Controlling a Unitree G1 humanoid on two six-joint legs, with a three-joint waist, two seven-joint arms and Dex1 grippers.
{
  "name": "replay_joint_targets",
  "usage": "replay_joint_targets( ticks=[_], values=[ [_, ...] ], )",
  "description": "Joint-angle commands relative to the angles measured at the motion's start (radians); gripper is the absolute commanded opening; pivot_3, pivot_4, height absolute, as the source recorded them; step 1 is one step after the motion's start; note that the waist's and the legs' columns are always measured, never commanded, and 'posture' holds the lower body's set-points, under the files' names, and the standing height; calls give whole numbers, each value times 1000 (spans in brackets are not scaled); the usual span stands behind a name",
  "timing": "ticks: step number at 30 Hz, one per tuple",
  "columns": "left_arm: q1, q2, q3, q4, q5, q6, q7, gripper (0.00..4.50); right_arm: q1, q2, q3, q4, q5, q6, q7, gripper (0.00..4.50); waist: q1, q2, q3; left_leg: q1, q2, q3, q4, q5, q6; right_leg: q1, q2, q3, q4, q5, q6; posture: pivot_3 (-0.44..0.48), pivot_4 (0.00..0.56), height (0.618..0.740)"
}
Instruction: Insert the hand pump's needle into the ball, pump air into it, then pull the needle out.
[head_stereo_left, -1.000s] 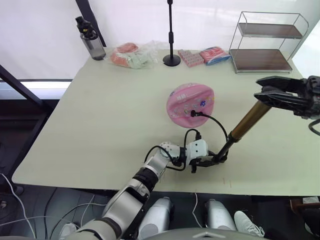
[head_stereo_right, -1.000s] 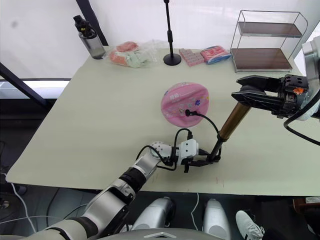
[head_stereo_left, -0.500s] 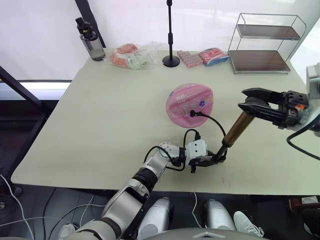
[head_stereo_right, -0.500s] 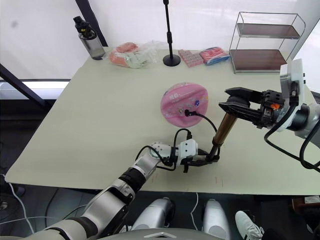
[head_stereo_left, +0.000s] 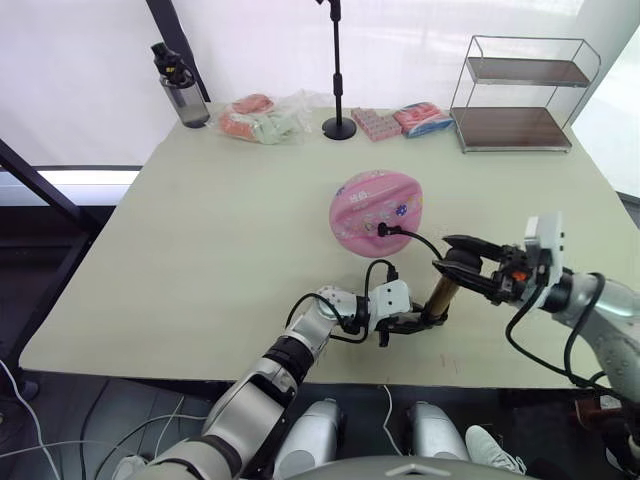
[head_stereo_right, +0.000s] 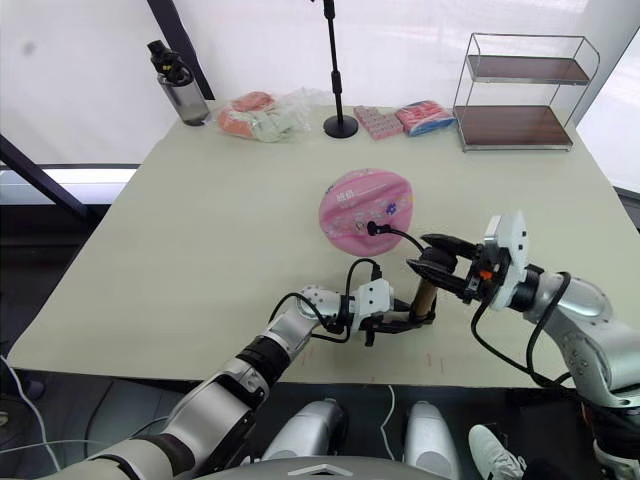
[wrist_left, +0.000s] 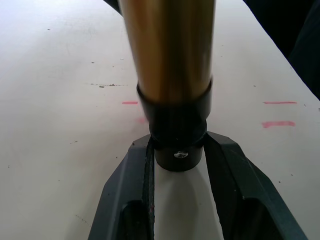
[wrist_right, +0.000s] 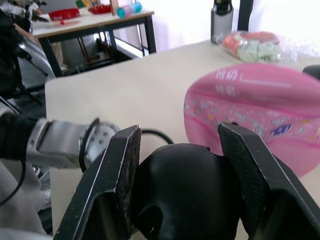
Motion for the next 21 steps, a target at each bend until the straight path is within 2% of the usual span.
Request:
replay_joint_targets(
  ticks=[1, 6, 12, 16, 21],
  values=[
    [31, 23, -38, 62, 63, 30, -11, 1078, 30, -4, 18, 39, -74, -21, -5, 2020, 0, 1, -1, 0, 0, 0, 0, 0, 0, 0, 0, 0, 0, 0, 0, 0, 150, 736],
    [31, 23, -38, 63, 62, 30, -11, 1078, 8, -53, -43, -26, 22, 57, 8, 2020, 1, 2, 0, 1, 0, 0, 0, 0, 0, 1, 0, 1, 0, 0, 0, 0, 150, 736],
    [28, 22, -36, 69, 63, 29, -13, 1078, -87, -144, -180, -87, 240, 211, 7, 2020, 3, 5, 3, -2, -1, 0, 0, 0, 0, -1, -1, 1, -1, 0, 0, 0, 150, 736],
    [28, 21, -36, 70, 64, 28, -16, 1078, -167, -245, -291, -86, 415, 351, -5, 2020, 3, 8, 6, -5, -2, 0, 0, 0, 0, -3, -2, 1, -1, 0, 0, 0, 150, 736],
    [26, 20, -36, 72, 65, 26, -18, 1078, -252, -308, -360, -66, 489, 410, -30, 2020, 4, 8, 7, -6, -1, -1, -1, 0, 0, -3, -2, 0, -2, 0, 0, 0, 150, 736]
  ],
)
